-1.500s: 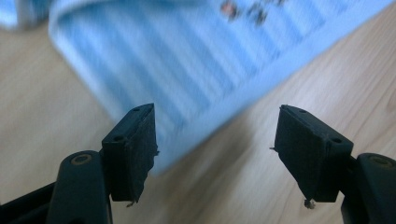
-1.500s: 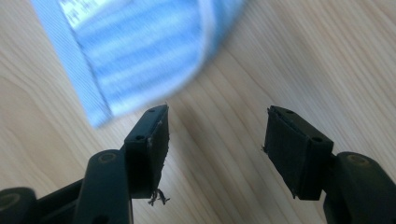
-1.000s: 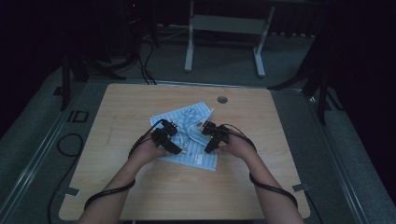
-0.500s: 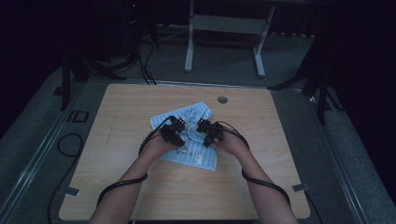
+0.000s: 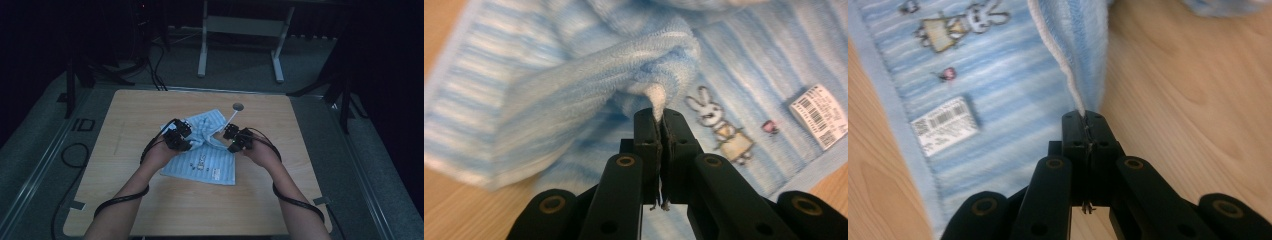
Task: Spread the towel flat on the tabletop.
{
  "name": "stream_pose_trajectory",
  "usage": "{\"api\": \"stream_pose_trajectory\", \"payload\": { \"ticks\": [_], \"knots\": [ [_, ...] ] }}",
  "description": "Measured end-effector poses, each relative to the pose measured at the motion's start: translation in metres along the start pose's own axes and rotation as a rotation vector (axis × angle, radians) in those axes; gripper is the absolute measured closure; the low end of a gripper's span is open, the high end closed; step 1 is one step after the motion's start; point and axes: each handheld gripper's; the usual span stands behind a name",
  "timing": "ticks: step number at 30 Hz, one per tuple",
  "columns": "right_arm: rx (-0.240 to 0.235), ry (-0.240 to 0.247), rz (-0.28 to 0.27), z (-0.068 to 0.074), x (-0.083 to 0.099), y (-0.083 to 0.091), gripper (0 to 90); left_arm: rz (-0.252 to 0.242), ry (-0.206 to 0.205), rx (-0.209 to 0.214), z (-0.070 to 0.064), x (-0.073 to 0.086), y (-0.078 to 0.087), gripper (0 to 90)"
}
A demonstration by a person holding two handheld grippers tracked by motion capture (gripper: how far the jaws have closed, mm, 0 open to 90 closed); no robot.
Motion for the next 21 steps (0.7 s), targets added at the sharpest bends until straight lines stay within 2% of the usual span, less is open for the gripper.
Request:
{"api": "stream_pose_trajectory", "payload": {
  "ticks": [3, 5, 6, 8, 11, 14, 16, 17, 18, 20, 21],
  "knots": [
    [0.006, -0.009, -0.009, -0.007, 0.012, 0.011, 89.0, -0.007, 0.012, -0.017, 0.004, 0.005, 0.01, 86.1],
    [0.011, -0.018, -0.006, -0.011, 0.02, 0.016, 89.0, -0.012, 0.034, -0.045, 0.009, 0.01, 0.016, 86.0],
    [0.014, -0.021, -0.006, -0.013, 0.023, 0.018, 89.0, -0.008, 0.039, -0.037, 0.012, 0.012, 0.018, 86.0],
    [0.012, -0.03, -0.008, -0.016, 0.031, 0.021, 89.0, -0.018, 0.065, -0.055, 0.016, 0.018, 0.02, 86.0],
    [-0.007, -0.047, -0.019, -0.018, 0.047, 0.024, 89.0, -0.025, 0.091, -0.028, 0.02, 0.024, 0.018, 85.9],
    [-0.044, -0.06, -0.029, -0.016, 0.062, 0.024, 88.9, -0.013, 0.114, 0.025, 0.015, 0.032, 0.01, 85.9],
    [-0.055, -0.049, -0.021, -0.01, 0.074, 0.019, 89.0, 0.007, 0.096, 0.049, 0.008, 0.036, 0.002, 85.8],
    [-0.055, -0.049, -0.021, -0.01, 0.074, 0.019, 89.0, 0.007, 0.096, 0.049, 0.008, 0.036, 0.002, 85.8],
    [-0.063, -0.037, -0.008, -0.006, 0.081, 0.015, 88.9, 0.025, 0.088, 0.071, 0.001, 0.042, -0.005, 85.8],
    [-0.08, -0.04, 0.009, 0.001, 0.095, 0.005, 89.0, 0.03, 0.094, 0.101, -0.004, 0.048, -0.01, 85.4],
    [-0.079, -0.035, 0.012, 0.004, 0.099, 0.002, 88.9, 0.036, 0.089, 0.097, -0.006, 0.051, -0.012, 84.9]
  ]
}}
Point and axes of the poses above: each handheld gripper's, and its own axes: y roughly backward along the jaws, x roughly out of its underside, z roughly to its left, and after that the axes turned 7 degrees about -y, right-handed
